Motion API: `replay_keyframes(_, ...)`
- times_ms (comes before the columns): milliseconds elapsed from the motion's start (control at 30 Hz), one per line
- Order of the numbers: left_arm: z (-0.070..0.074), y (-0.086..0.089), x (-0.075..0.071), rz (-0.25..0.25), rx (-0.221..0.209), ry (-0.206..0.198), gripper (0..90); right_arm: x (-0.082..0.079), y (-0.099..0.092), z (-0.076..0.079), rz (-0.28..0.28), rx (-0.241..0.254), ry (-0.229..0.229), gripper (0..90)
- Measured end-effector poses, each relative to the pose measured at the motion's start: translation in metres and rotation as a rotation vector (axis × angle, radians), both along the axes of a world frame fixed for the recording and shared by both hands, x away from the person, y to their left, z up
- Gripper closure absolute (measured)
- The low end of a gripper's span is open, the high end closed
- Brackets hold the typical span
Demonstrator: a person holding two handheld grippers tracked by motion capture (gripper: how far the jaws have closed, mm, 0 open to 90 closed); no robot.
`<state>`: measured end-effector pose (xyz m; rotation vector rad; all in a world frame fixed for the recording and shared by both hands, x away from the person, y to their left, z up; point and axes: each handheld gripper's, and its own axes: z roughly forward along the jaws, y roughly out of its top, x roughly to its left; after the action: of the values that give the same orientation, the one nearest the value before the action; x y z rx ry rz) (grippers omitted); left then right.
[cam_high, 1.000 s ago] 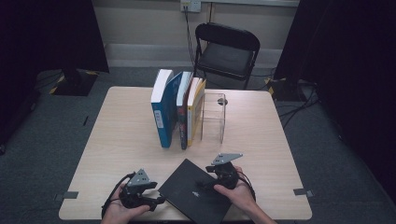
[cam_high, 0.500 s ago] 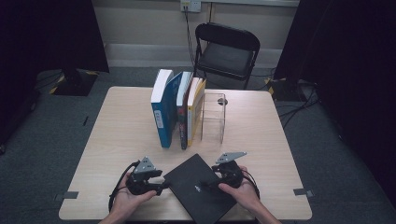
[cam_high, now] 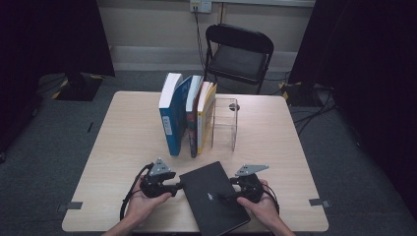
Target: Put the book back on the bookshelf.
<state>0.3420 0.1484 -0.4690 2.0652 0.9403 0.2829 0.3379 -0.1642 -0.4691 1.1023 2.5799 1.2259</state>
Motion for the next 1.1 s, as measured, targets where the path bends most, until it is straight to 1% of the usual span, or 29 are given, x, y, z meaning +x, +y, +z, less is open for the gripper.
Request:
replay_keyframes(33, 0.0, -0.002, 0.004, 0.003, -0.004, -0.003, 48.7, -0.003, -0.002, 0.0, -0.006, 0.001, -0.004, 21.4)
replay_keyframes(100, -0.001, -0.003, 0.005, 0.009, -0.013, -0.003, 48.8, -0.005, -0.003, 0.0, -0.01, 0.001, -0.004, 21.3)
replay_keyframes(133, -0.001, -0.003, 0.007, 0.009, -0.016, 0.003, 48.9, -0.007, -0.004, 0.0, -0.01, 0.002, -0.004, 21.3)
replay_keyframes(200, -0.002, -0.002, 0.01, 0.01, -0.042, 0.023, 48.2, -0.012, -0.008, -0.001, -0.009, 0.009, -0.006, 21.5)
replay_keyframes(233, -0.002, -0.001, 0.01, 0.014, -0.052, 0.041, 48.4, -0.013, -0.008, -0.001, -0.01, 0.013, -0.005, 21.4)
replay_keyframes(267, -0.002, -0.001, 0.01, 0.014, -0.052, 0.041, 48.7, -0.013, -0.008, -0.001, -0.01, 0.013, -0.005, 21.4)
replay_keyframes(300, -0.002, 0.001, 0.008, 0.007, -0.077, 0.061, 48.2, -0.014, -0.009, -0.002, -0.011, 0.023, -0.006, 21.3)
replay_keyframes(333, -0.002, 0.001, 0.008, 0.007, -0.077, 0.061, 48.1, -0.015, -0.01, -0.002, -0.008, 0.023, -0.007, 21.4)
replay_keyframes(367, 0.0, 0.004, 0.001, -0.001, -0.117, 0.079, 47.8, -0.016, -0.01, -0.002, -0.004, 0.021, -0.007, 21.6)
replay_keyframes(400, 0.0, 0.004, 0.001, -0.001, -0.117, 0.079, 47.6, -0.016, -0.01, -0.002, -0.004, 0.021, -0.007, 21.6)
replay_keyframes(433, 0.001, 0.005, -0.004, -0.011, -0.13, 0.092, 47.6, -0.017, -0.011, -0.002, -0.001, 0.02, -0.009, 21.3)
replay_keyframes(500, 0.004, 0.002, -0.017, -0.035, -0.148, 0.095, 44.9, -0.022, -0.013, -0.002, 0.003, 0.024, -0.005, 20.9)
replay_keyframes(533, 0.004, 0.002, -0.017, -0.035, -0.148, 0.095, 44.1, -0.024, -0.014, -0.003, 0.003, 0.025, -0.005, 20.9)
replay_keyframes(567, 0.004, -0.002, -0.02, -0.057, -0.157, 0.115, 43.7, -0.025, -0.014, -0.003, 0.004, 0.024, -0.006, 20.9)
replay_keyframes(600, 0.003, -0.005, -0.02, -0.068, -0.147, 0.123, 42.7, -0.025, -0.013, -0.002, 0.002, 0.022, -0.006, 20.8)
replay_keyframes(633, 0.003, -0.005, -0.02, -0.068, -0.147, 0.123, 41.9, -0.026, -0.013, -0.002, 0.0, 0.019, -0.007, 20.4)
replay_keyframes(667, 0.0, -0.009, -0.02, -0.074, -0.135, 0.129, 41.9, -0.026, -0.013, -0.002, 0.0, 0.019, -0.007, 20.4)
replay_keyframes(700, -0.003, -0.016, -0.019, -0.079, -0.125, 0.156, 44.4, -0.026, -0.012, -0.002, -0.003, 0.016, -0.01, 20.2)
replay_keyframes(733, -0.003, -0.016, -0.019, -0.079, -0.125, 0.156, 43.0, -0.026, -0.012, -0.002, -0.001, 0.017, -0.009, 20.2)
replay_keyframes(767, 0.0, -0.021, -0.02, -0.068, -0.095, 0.128, 43.4, -0.026, -0.012, -0.002, -0.001, 0.018, -0.008, 20.3)
replay_keyframes(800, 0.0, -0.021, -0.02, -0.068, -0.095, 0.128, 46.2, -0.026, -0.012, -0.002, -0.001, 0.018, -0.008, 20.3)
replay_keyframes(833, 0.001, -0.021, -0.019, -0.063, -0.087, 0.123, 46.2, -0.026, -0.012, -0.002, 0.0, 0.018, -0.008, 20.2)
replay_keyframes(867, 0.001, -0.02, -0.017, -0.05, -0.094, 0.13, 49.1, -0.026, -0.012, -0.002, -0.003, 0.016, -0.01, 20.0)
replay_keyframes(900, 0.002, -0.019, -0.014, -0.045, -0.087, 0.119, 57.2, -0.027, -0.011, -0.002, 0.0, 0.013, -0.013, 19.0)
replay_keyframes(933, 0.002, -0.019, -0.014, -0.045, -0.087, 0.119, 57.2, -0.026, -0.011, -0.002, 0.004, 0.012, -0.013, 18.7)
replay_keyframes(967, 0.002, -0.02, -0.012, -0.024, -0.088, 0.111, 57.1, -0.027, -0.01, -0.002, 0.0, 0.013, -0.012, 18.5)
replay_keyframes(1000, 0.002, -0.02, -0.012, -0.024, -0.088, 0.111, 56.9, -0.027, -0.008, -0.002, -0.002, 0.011, -0.014, 17.6)
replay_keyframes(1033, 0.002, -0.02, -0.009, -0.011, -0.079, 0.104, 56.2, -0.028, -0.005, -0.002, 0.004, 0.002, -0.02, 16.5)
replay_keyframes(1100, 0.002, -0.019, -0.006, -0.007, -0.082, 0.103, 55.7, -0.029, -0.003, -0.002, 0.006, -0.001, -0.023, 16.5)
